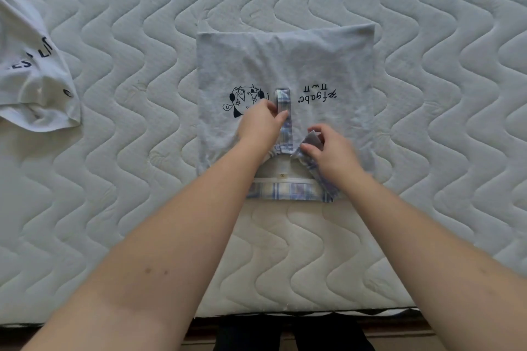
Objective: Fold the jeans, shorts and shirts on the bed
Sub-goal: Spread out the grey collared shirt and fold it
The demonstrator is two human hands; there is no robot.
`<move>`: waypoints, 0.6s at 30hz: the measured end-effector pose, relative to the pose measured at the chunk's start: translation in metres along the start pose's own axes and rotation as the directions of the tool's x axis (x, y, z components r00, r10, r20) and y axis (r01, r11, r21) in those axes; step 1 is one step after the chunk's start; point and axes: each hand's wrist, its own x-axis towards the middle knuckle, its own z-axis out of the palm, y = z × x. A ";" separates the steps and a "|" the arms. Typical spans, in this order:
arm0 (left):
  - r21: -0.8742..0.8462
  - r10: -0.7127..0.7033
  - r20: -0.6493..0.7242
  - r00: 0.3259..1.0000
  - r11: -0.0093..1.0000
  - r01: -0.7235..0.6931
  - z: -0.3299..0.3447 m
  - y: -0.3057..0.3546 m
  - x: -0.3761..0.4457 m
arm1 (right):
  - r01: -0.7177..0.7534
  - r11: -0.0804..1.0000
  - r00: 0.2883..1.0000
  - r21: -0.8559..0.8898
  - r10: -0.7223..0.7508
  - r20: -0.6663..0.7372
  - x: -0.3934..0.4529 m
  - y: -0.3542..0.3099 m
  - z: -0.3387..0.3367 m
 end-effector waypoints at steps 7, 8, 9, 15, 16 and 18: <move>0.022 -0.124 -0.002 0.992 0.992 0.124 -0.004 0.007 0.022 | 0.080 0.990 0.995 0.112 -0.074 -0.060 -0.002 0.010 0.000; -0.023 -0.136 -0.003 0.991 0.990 0.136 -0.005 0.004 0.021 | 0.091 0.989 0.994 0.112 -0.084 -0.070 -0.003 0.012 0.000; -0.071 -0.148 0.001 0.989 0.986 0.148 -0.006 0.001 0.018 | 0.098 0.989 0.993 0.112 -0.089 -0.080 -0.004 0.014 0.000; -0.130 -0.168 0.051 0.984 0.976 0.174 0.002 -0.002 -0.001 | 0.086 0.996 0.983 0.032 -0.080 -0.167 -0.003 0.021 0.001; -0.066 -0.159 0.069 0.985 0.984 0.163 0.003 -0.001 -0.004 | 0.091 0.995 0.979 -0.046 -0.098 -0.181 -0.004 0.023 0.002; 0.072 -0.137 0.120 0.983 0.989 0.129 0.002 -0.001 -0.009 | 0.085 0.954 0.966 -0.286 -0.149 -0.212 -0.009 0.027 0.006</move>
